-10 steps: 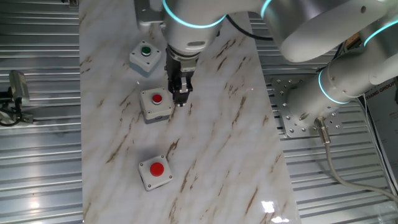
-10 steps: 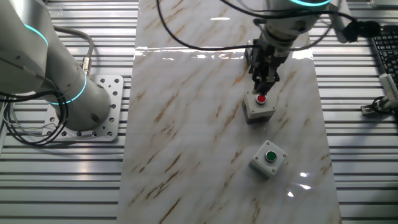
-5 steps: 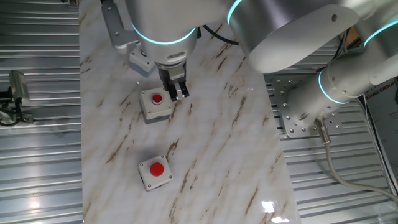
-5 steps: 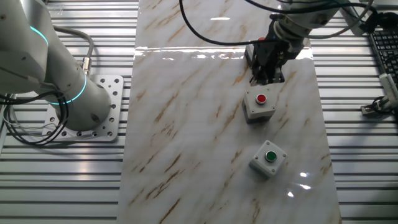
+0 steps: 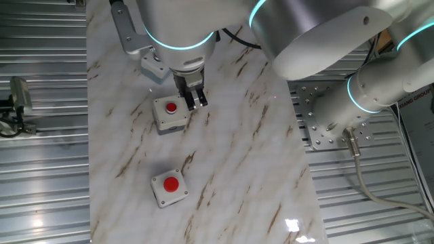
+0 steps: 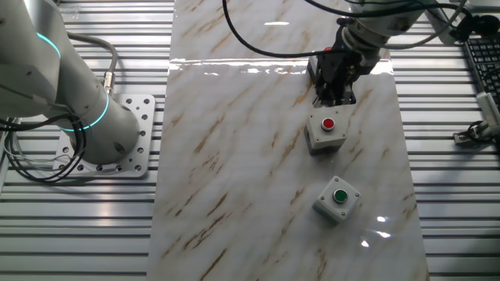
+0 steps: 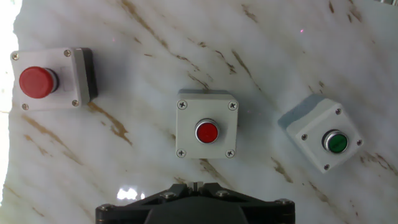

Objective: Press three buttons from left to right in sequence

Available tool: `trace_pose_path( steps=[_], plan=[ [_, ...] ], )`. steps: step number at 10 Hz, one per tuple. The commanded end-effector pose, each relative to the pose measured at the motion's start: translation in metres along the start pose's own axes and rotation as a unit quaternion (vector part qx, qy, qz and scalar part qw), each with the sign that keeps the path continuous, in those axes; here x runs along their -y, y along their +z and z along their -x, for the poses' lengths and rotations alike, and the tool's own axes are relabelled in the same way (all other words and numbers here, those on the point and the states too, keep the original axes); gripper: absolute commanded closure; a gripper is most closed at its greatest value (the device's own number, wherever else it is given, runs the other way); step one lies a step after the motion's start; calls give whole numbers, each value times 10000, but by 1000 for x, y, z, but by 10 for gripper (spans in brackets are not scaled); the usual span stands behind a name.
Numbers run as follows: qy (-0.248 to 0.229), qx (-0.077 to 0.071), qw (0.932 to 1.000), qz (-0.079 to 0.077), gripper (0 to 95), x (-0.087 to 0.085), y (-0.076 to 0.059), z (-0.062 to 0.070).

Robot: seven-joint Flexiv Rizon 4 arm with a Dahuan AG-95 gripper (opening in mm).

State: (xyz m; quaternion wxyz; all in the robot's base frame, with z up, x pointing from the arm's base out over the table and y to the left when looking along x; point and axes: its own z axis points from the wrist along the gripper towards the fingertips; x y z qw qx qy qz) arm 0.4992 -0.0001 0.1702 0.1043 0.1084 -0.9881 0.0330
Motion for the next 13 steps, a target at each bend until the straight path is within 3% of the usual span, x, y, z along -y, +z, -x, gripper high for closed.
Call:
trace_pose_path(
  steps=[1,4,13],
  plan=[
    [-2,7,10000,-3,950,0,0,1],
    [-29,32,10000,14,950,5,3,1],
    [-484,63,9988,83,950,46,11,-1]
  ],
)
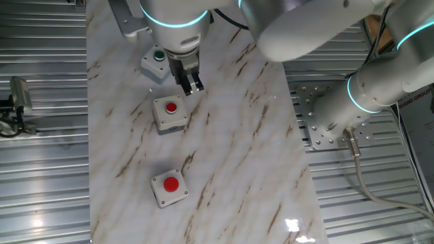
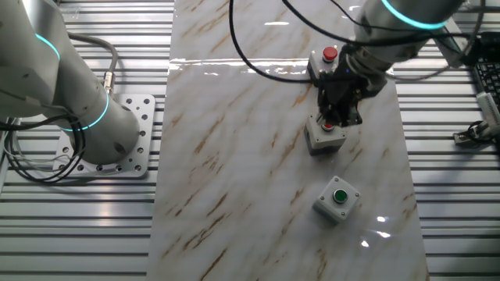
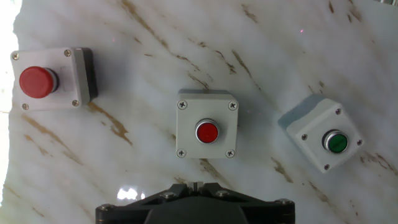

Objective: Press three buttons from left to right in sequence

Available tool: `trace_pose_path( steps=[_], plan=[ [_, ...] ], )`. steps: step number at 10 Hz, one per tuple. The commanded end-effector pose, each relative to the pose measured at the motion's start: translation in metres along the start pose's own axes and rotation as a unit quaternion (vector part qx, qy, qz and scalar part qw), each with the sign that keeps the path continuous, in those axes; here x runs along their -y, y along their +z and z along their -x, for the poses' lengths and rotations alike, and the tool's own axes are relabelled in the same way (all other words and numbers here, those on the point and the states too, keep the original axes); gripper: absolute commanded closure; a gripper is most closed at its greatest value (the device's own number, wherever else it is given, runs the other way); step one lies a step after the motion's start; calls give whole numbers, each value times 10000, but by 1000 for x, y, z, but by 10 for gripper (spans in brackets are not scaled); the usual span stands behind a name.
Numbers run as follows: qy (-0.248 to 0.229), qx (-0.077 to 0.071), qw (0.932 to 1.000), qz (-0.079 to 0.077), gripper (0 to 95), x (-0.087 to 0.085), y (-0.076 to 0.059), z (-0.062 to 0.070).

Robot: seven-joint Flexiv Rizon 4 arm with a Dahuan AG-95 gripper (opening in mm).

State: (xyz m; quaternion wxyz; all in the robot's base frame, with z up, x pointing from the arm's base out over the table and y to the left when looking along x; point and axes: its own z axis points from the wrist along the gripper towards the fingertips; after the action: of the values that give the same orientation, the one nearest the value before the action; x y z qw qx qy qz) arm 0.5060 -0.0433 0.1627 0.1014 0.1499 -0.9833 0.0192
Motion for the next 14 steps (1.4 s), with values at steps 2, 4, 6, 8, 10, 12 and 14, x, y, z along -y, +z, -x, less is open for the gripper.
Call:
trace_pose_path(
  steps=[2,4,6,8,10,12,14],
  plan=[
    [-169,14,9999,16,950,15,2,-2],
    [-221,20,9997,33,950,22,3,-5],
    [-269,36,9996,38,950,28,5,-8],
    [-302,51,9995,39,950,33,6,-9],
    [-378,47,9993,40,950,38,6,-10],
    [-371,48,9993,39,950,40,6,-11],
    [-370,51,9993,40,950,43,6,-12]
  ],
)
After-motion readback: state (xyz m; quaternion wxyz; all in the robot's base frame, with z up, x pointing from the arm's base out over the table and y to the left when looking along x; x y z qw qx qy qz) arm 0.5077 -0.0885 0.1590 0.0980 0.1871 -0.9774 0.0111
